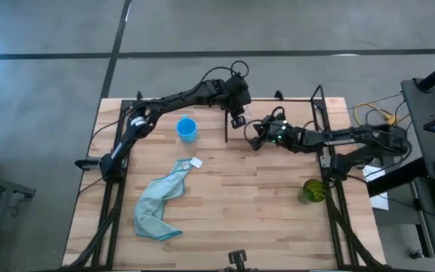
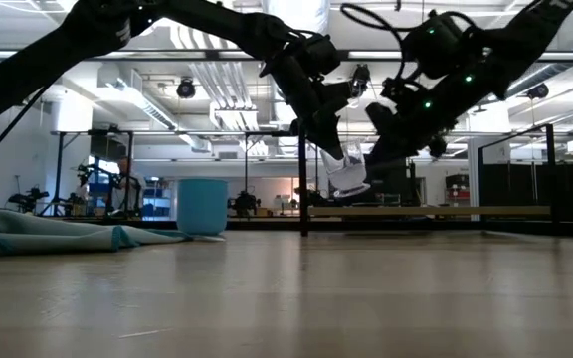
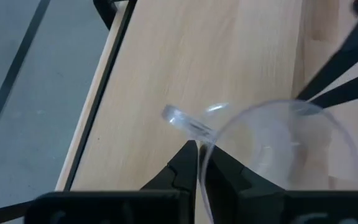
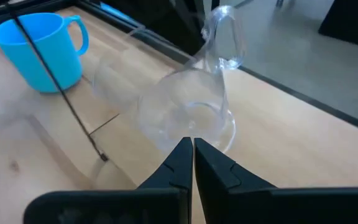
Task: Stack small to large cups/mugs on shelf
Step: Put the transparent mug on the shelf
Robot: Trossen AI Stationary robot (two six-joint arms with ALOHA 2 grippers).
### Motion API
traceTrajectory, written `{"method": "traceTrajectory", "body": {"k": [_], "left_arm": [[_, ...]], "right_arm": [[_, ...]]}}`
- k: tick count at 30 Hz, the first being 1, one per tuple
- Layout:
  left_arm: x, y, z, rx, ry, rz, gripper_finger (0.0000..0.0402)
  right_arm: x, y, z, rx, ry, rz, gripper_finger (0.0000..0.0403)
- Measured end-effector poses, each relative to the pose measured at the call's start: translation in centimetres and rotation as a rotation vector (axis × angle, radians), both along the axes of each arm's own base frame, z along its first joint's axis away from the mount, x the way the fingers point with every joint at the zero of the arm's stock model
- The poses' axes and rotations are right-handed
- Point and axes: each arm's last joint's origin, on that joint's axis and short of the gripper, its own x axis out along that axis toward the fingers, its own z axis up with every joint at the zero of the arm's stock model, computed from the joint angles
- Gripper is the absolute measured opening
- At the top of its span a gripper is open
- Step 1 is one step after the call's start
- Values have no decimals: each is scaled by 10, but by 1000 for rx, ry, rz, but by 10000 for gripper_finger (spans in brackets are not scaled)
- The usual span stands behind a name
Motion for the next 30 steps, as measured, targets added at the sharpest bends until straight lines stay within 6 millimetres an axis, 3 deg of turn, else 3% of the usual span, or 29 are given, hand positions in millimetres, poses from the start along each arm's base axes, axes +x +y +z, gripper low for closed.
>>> {"method": "traceTrajectory", "body": {"k": [6, 22, 30], "left_arm": [[0, 0, 0, -1, 0, 0, 43], [5, 2, -11, -10, 10, 1, 45], [6, 6, -5, 32, -5, 32, 44]], "right_arm": [[13, -4, 1, -22, 28, 17, 9], [11, -9, 0, -9, 30, -9, 9], [6, -7, 17, -30, -33, -9, 9]]}}
